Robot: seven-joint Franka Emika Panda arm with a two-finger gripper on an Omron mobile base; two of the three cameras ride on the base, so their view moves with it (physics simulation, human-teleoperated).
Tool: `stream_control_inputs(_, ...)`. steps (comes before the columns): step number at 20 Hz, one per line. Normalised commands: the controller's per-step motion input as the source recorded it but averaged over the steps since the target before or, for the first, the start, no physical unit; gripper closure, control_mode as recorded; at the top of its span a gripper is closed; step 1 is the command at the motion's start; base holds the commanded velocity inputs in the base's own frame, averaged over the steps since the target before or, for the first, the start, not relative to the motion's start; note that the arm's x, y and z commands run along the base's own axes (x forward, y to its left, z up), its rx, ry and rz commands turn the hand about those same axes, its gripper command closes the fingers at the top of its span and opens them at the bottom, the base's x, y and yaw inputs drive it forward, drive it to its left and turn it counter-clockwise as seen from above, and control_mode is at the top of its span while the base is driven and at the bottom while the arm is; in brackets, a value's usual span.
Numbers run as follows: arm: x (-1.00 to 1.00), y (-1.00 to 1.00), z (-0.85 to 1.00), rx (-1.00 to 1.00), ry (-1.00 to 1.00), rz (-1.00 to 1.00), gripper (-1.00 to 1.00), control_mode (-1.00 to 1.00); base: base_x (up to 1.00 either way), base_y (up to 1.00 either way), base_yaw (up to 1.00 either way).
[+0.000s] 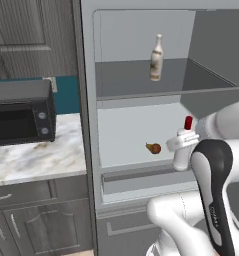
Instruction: Place the liquors on the top shelf of the fridge to keep them out of children's reach, and place the pear on lower shelves for easy access.
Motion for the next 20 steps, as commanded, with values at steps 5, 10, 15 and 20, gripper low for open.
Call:
stream_control_inputs(5,0.00,0.06,0.45,0.00,-0.11,-0.01,1.00,-1.00,0.00,0.00,0.00)
stream_control_inputs(10,0.00,0.00,0.48,0.00,-0.04,-0.04,1.00,-1.00,0.00,0.00,0.00)
stream_control_inputs(15,0.00,0.00,0.51,0.01,-0.03,-0.05,1.00,-1.00,0.00,0.00,0.00)
stream_control_inputs(20,0.00,0.00,0.50,0.05,-0.05,-0.02,1.00,-1.00,0.00,0.00,0.00)
